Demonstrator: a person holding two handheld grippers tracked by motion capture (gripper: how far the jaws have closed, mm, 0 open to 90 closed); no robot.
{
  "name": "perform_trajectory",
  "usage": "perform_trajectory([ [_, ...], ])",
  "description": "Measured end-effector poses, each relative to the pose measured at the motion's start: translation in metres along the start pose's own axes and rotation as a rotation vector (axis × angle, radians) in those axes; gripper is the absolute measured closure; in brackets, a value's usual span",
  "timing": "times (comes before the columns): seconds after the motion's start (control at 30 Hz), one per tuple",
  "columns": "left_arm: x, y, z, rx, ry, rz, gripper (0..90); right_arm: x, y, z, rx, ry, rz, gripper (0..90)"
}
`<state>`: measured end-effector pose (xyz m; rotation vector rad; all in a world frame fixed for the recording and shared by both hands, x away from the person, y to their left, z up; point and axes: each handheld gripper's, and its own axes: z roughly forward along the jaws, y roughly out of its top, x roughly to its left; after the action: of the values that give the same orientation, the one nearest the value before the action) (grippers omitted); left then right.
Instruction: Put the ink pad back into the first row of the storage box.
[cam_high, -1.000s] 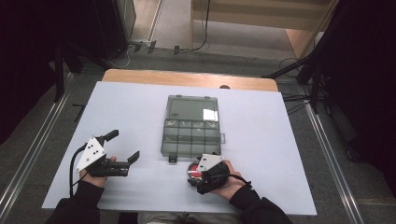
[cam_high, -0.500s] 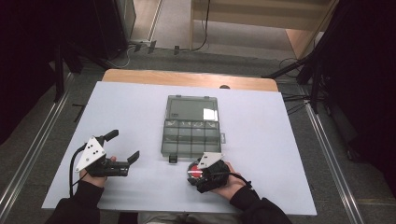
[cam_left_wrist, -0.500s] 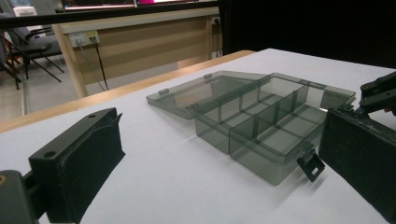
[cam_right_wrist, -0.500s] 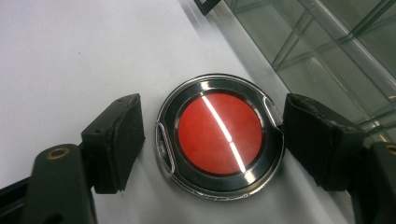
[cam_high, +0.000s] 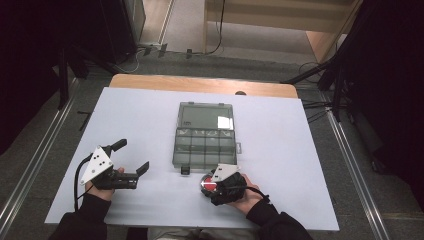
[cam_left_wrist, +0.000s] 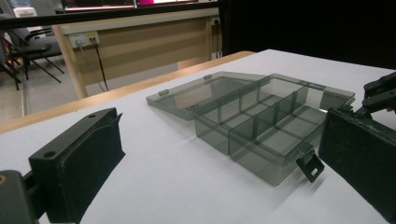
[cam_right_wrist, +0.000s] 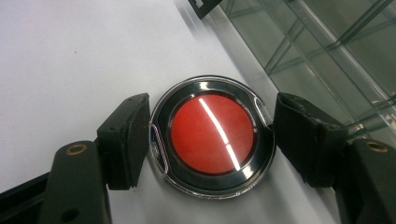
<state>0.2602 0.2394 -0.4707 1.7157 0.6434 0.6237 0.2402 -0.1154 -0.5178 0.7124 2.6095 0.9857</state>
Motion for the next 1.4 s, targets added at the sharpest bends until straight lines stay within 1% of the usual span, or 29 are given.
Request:
perform_trajectory([
  [0.07, 0.0, 0.0, 0.0, 0.0, 0.0, 0.0, 0.0, -0.001, 0.0, -0.001, -0.001, -0.001, -0.003, 31.0],
  [0.17, 0.0, 0.0, 0.0, 0.001, 0.0, 0.0, 0.0, -0.001, 0.001, -0.003, -0.009, -0.003, 0.008, 31.0],
  [0.23, 0.0, 0.0, 0.0, 0.001, 0.0, -0.002, 0.0, -0.002, 0.002, -0.006, -0.026, -0.005, 0.017, 31.0],
  [0.27, 0.0, 0.0, 0.0, 0.002, -0.001, -0.001, 0.0, -0.002, 0.003, -0.009, -0.038, -0.001, 0.029, 31.0],
  [0.3, 0.0, 0.0, 0.0, 0.004, -0.002, 0.001, 0.0, -0.003, 0.004, -0.011, -0.058, -0.001, 0.027, 31.0],
  [0.37, 0.0, 0.0, 0.001, 0.005, -0.002, 0.002, 0.0, -0.003, 0.008, -0.017, -0.087, -0.002, 0.04, 31.0],
  [0.47, 0.0, 0.0, 0.001, 0.006, 0.0, 0.002, 0.0, -0.004, 0.013, -0.025, -0.127, -0.007, 0.041, 31.0],
  [0.57, 0.0, -0.001, 0.001, 0.008, 0.001, 0.004, 0.0, -0.006, 0.017, -0.03, -0.156, -0.005, 0.04, 31.0],
  [0.73, 0.0, -0.001, 0.001, 0.01, 0.0, 0.004, 0.0, -0.01, 0.024, -0.038, -0.172, -0.001, 0.052, 31.0],
  [0.87, 0.0, -0.001, 0.001, 0.011, 0.001, 0.005, 0.0, -0.015, 0.031, -0.045, -0.208, -0.003, 0.052, 31.0],
  [0.93, 0.0, -0.001, 0.001, 0.011, 0.001, 0.005, 0.0, -0.017, 0.034, -0.048, -0.209, -0.003, 0.054, 31.0],
  [1.03, 0.0, -0.001, 0.001, 0.011, 0.001, 0.005, 0.0, -0.022, 0.038, -0.05, -0.227, 0.001, 0.061, 31.0],
  [1.2, 0.0, -0.001, 0.001, 0.011, 0.002, 0.005, 0.0, -0.027, 0.045, -0.051, -0.223, 0.016, 0.055, 31.0],
  [1.4, 0.0, -0.001, 0.0, 0.014, 0.009, 0.007, 0.0, -0.036, 0.052, -0.048, -0.21, 0.03, 0.063, 31.0],
])
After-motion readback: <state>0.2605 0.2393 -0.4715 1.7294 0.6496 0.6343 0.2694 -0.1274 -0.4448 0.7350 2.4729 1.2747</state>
